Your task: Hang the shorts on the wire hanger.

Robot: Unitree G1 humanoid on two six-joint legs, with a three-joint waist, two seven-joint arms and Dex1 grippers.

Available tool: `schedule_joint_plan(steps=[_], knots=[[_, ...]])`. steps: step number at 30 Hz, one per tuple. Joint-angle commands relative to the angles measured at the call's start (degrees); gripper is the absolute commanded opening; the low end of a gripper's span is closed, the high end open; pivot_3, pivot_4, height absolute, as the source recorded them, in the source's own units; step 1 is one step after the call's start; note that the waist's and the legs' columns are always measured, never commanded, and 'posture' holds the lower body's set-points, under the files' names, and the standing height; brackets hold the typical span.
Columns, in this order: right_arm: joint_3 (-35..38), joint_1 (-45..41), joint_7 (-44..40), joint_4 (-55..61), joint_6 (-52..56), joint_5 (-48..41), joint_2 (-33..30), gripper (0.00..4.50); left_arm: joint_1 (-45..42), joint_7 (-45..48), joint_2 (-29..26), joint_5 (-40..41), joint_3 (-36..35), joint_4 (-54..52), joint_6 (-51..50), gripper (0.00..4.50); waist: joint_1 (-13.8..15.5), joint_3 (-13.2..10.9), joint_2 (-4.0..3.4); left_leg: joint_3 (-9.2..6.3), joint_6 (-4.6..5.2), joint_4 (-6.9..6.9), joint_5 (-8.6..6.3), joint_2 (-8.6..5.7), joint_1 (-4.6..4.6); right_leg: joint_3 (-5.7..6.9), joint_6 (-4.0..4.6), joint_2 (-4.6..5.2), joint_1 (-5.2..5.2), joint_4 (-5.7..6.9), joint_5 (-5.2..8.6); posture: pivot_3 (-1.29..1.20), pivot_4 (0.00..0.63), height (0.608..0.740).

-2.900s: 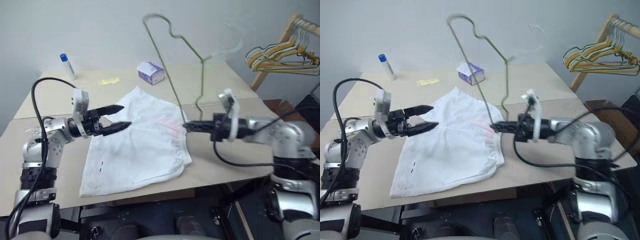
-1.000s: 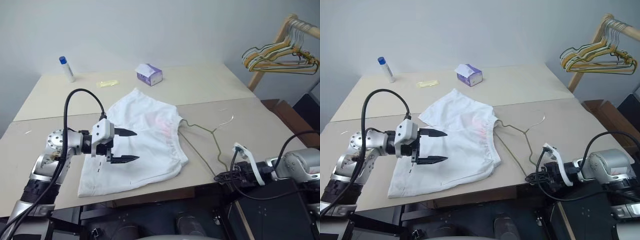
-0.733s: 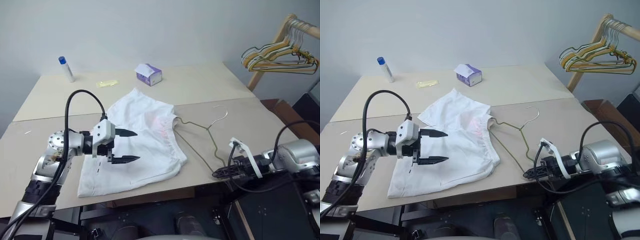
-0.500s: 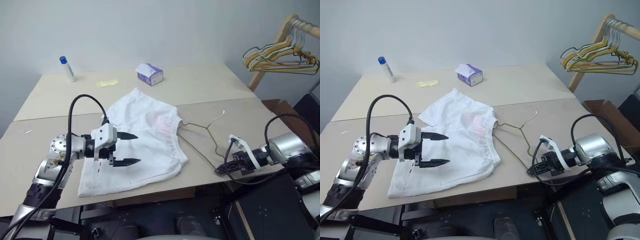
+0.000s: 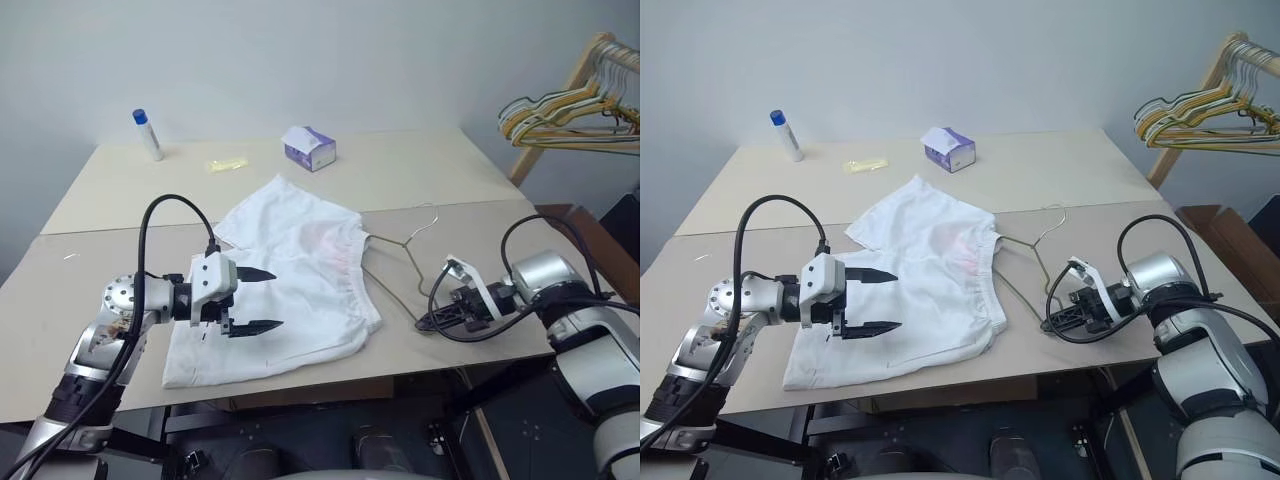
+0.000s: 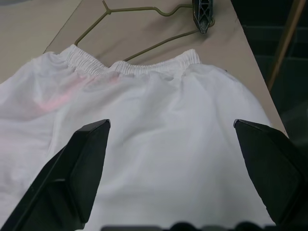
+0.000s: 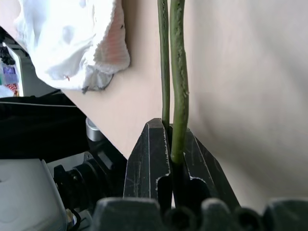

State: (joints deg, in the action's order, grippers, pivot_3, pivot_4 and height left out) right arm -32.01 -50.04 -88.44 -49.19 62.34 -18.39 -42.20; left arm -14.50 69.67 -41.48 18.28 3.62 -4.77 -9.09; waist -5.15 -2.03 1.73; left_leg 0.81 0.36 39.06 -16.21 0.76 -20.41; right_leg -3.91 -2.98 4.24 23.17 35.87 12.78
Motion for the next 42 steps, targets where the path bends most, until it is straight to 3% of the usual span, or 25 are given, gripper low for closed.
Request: schedule_joint_plan(steps=[1,11,16,20,27,33,38,42], knots=[[1.2,-1.5,-3.9,-0.2,-0.8,0.6,0.4,0.0,-0.2,-0.4,-0.2,0.2,-0.1,-1.8,0.3,4.44,-0.1,0.0,0.0,0.0,0.0,0.0,0.0,0.0,0.0,0.0,0.0,0.01,0.0,0.0,0.0,-0.03,0.0,0.74],[16.8,-5.3,11.2,-9.2,0.6,0.5,6.3,0.0,-1.0,-1.6,1.2,-1.0,0.7,-0.4,1.5,4.44,-0.5,0.0,-0.02,-0.05,0.0,0.0,0.0,0.01,0.08,-0.01,0.03,-0.03,-0.02,0.11,-0.02,-0.04,0.0,0.74],[21.1,5.4,15.5,11.7,-5.1,-0.4,5.9,0.0,-0.3,-1.7,1.0,-0.6,0.7,-0.8,1.6,4.44,-0.3,0.0,-0.02,-0.13,0.0,-0.01,0.0,0.01,0.01,0.03,0.02,-0.01,0.01,0.11,-0.01,-0.05,0.0,0.74],[24.5,13.6,21.4,26.0,-15.9,1.0,6.9,0.0,-0.7,-1.3,0.7,-0.5,0.6,-0.3,2.0,4.44,-0.4,0.0,-0.04,-0.24,0.0,0.01,0.0,-0.01,-0.06,0.05,0.0,0.01,0.06,0.12,-0.01,-0.06,0.0,0.74],[21.9,16.2,26.4,35.0,-32.8,7.5,6.7,0.0,-6.1,1.0,-0.4,1.9,-2.0,2.2,2.7,4.44,-0.5,0.0,-0.05,-0.06,-0.01,0.0,0.0,0.01,0.06,0.0,-0.01,-0.06,0.01,0.15,-0.01,-0.07,0.0,0.74],[17.8,12.1,25.8,35.8,-40.8,13.9,5.3,0.0,-19.1,3.8,-2.4,6.5,-7.9,9.5,1.9,4.44,-0.6,0.0,-0.03,-0.06,0.0,0.03,0.0,0.0,-0.01,0.02,-0.01,-0.05,0.04,0.09,-0.02,-0.07,0.0,0.74],[15.5,8.0,24.8,35.3,-40.0,16.4,6.2,0.0,-29.0,7.7,-3.9,6.6,-9.4,19.7,3.5,4.44,-0.9,0.0,-0.03,-0.08,0.0,0.0,0.0,0.0,0.02,0.02,-0.01,-0.06,0.02,0.05,-0.02,-0.06,0.0,0.74],[13.6,6.5,23.4,36.3,-40.3,17.6,6.7,0.0,-34.2,11.5,-5.1,2.4,-6.7,28.7,8.2,4.44,-1.1,0.0,-0.03,-0.1,0.0,0.01,0.0,-0.01,0.0,0.05,0.0,-0.07,0.03,0.08,-0.02,-0.06,0.0,0.74]])
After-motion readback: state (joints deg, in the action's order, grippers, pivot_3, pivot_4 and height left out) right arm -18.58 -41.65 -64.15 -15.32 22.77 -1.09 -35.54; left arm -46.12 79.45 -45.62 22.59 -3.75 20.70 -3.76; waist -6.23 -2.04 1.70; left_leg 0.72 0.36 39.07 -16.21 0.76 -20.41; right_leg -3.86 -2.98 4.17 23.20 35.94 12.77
